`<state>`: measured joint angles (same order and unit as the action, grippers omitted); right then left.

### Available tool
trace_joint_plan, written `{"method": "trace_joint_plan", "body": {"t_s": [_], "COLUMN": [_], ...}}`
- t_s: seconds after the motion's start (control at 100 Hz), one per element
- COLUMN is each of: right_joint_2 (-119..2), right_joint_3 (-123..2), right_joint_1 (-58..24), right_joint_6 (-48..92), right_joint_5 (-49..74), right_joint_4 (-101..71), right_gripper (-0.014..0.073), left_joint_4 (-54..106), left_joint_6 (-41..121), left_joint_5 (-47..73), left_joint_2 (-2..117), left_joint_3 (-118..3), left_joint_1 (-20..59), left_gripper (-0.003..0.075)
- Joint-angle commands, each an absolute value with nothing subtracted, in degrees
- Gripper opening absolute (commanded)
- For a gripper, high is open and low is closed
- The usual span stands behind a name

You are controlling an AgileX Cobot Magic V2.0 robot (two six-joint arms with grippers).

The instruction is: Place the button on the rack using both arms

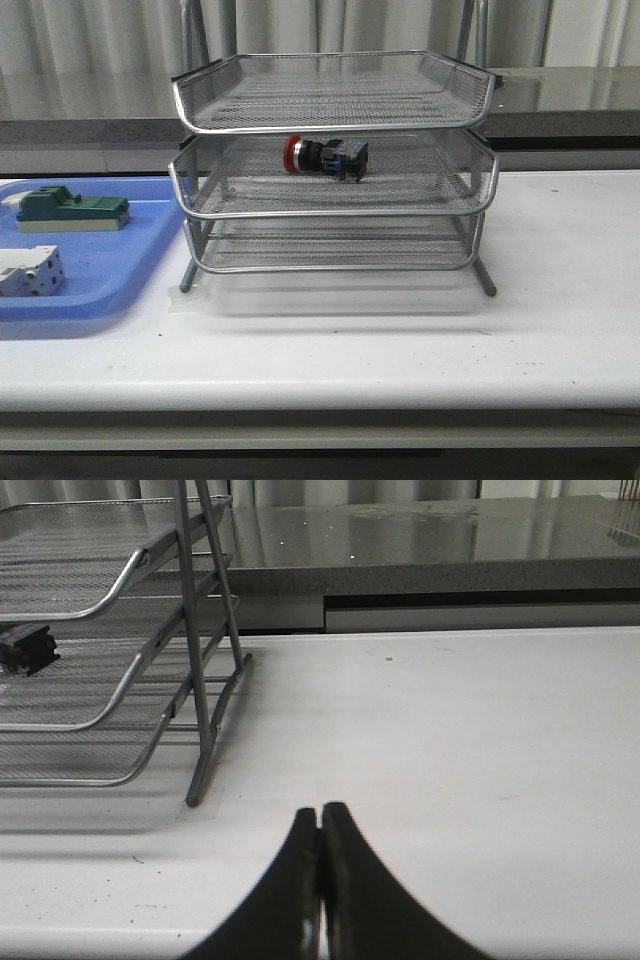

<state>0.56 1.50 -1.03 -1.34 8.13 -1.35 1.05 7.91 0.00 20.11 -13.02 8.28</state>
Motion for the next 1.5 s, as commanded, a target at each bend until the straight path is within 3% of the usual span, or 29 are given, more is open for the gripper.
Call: {"method": "trace_joint_plan", "body": {"t_s": [0.0,0.65,1.49], "right_joint_2": [1.8,1.8,1.8], "right_joint_3": [0.7,0.7,0.7], "right_joint_1": [-0.7,-0.7,-0.7], "right_joint_6": [-1.4,-1.4,-1.4], "right_joint_5": [3.4,3.4,3.4], "right_joint_4": [-0.8,-0.8,-0.8], "right_gripper": [-0.006,-0.006,-0.006], "left_joint_4": [-1.6,-2.7,-2.5], "left_joint_6": [2.7,-0.6,-1.4], "left_joint_5": [-4.2,-4.1,-3.4], "left_joint_2": [18.5,-2.0,-2.2], "left_joint_3": [-12.5,2.2,2.7], "left_joint_1": [8.1,1.3,0.3], "left_gripper": [-0.002,-0.002,-0.002]}}
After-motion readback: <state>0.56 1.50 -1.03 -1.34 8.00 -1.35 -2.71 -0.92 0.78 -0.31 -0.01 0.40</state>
